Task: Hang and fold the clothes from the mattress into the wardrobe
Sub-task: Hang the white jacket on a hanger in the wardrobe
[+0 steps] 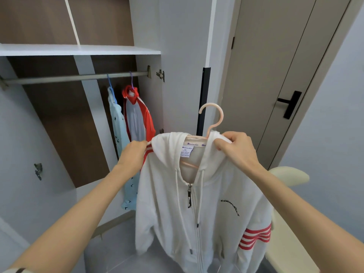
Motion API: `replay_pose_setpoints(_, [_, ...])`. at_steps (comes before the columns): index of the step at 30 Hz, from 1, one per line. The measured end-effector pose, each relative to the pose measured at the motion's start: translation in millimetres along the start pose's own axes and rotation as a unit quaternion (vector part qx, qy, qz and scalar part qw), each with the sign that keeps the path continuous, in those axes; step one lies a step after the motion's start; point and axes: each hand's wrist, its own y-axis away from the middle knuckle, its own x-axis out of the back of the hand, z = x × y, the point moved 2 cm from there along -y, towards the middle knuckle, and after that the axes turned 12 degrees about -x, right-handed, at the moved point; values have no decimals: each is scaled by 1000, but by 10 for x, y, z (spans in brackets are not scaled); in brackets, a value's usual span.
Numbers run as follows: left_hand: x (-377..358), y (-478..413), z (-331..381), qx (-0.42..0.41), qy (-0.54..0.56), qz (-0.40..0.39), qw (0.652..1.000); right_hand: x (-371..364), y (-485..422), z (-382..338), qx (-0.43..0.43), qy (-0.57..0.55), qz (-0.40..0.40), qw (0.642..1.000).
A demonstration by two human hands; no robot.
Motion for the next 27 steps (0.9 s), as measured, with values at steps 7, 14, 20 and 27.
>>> replay_pose_setpoints(7, [-38, -22, -91, 18, -37, -50, 998, 0, 10, 17, 4, 31, 23, 999])
replay_pose_setpoints(14, [25, -85, -147, 75, -42, -69, 994, -51, -5, -28, 34, 47, 18, 998])
replay_pose_setpoints(20, [431, -222, 466, -95, 126, 74, 985, -106, -94, -15, 37, 13, -44, 998])
replay_pose_setpoints(27, [340, -279, 827, -243, 83, -14, 966, -150, -85, -84, 114, 17, -109, 987])
